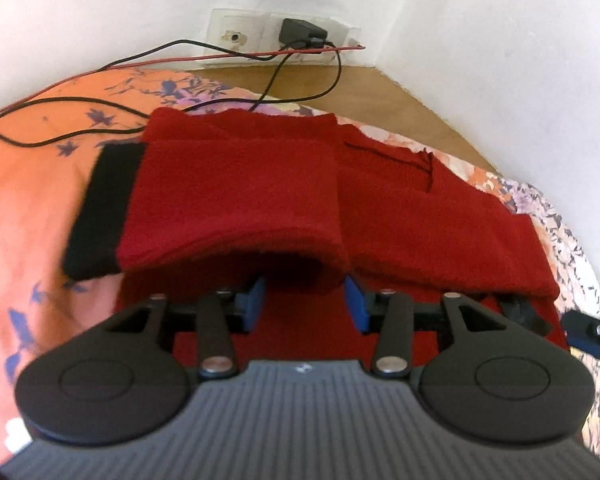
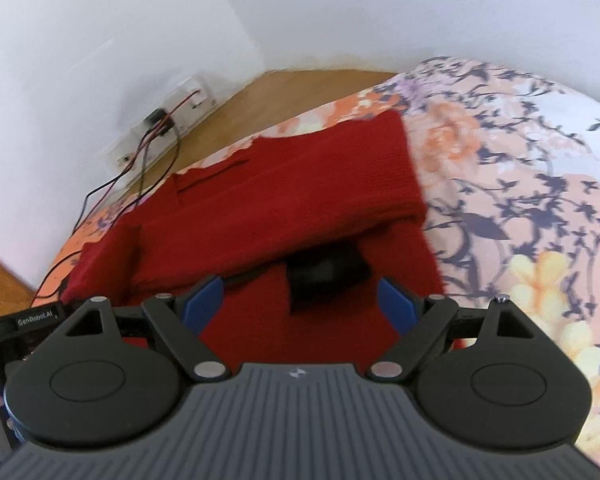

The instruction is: Fold small clothes

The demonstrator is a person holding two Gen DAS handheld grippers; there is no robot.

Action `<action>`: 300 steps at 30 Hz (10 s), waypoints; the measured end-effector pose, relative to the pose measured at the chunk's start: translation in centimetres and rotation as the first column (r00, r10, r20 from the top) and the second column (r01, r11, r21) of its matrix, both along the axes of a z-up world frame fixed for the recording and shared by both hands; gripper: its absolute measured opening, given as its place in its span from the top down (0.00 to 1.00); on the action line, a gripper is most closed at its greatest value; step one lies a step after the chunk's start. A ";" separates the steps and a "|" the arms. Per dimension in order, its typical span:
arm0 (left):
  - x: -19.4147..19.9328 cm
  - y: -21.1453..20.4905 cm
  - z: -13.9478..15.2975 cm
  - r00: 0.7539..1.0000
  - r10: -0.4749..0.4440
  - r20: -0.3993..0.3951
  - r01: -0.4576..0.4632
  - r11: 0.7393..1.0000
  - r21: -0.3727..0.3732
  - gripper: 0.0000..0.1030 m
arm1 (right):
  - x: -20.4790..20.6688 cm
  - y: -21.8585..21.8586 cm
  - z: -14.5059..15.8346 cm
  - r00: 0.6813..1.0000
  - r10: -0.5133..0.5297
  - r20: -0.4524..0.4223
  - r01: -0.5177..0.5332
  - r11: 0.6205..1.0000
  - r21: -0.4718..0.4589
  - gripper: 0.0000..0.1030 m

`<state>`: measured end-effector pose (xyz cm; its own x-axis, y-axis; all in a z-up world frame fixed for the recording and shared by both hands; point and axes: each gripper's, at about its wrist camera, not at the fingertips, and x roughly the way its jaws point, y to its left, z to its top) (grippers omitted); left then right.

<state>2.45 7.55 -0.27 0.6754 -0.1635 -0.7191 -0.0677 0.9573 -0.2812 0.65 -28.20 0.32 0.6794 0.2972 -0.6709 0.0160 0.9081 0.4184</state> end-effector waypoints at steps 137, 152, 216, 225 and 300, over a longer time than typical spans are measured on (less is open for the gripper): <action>-4.9 11.1 -0.3 0.984 0.179 -0.009 -0.176 0.978 0.115 0.49 | 10.1 23.8 0.3 0.922 0.387 -0.001 -0.384 0.914 -0.135 0.93; -3.4 9.0 1.9 0.993 0.109 0.043 -0.114 0.985 0.129 0.49 | 8.3 17.3 4.6 0.950 0.236 0.204 -0.229 0.972 -0.056 0.93; 7.5 -0.1 -1.6 0.998 -0.024 -0.060 0.034 0.986 0.163 0.43 | 9.1 0.4 -3.8 0.998 -0.055 0.028 0.058 0.990 -0.131 0.48; 4.3 -0.1 0.6 0.996 0.087 -0.034 -0.082 0.986 0.145 0.43 | 5.6 -1.6 -1.1 0.997 -0.001 0.077 0.006 0.998 -0.058 0.34; -16.3 3.2 -2.0 0.990 -0.127 -0.068 0.130 0.991 0.042 0.57 | -17.5 -3.8 -4.7 0.995 -0.103 0.000 0.103 0.993 0.055 0.22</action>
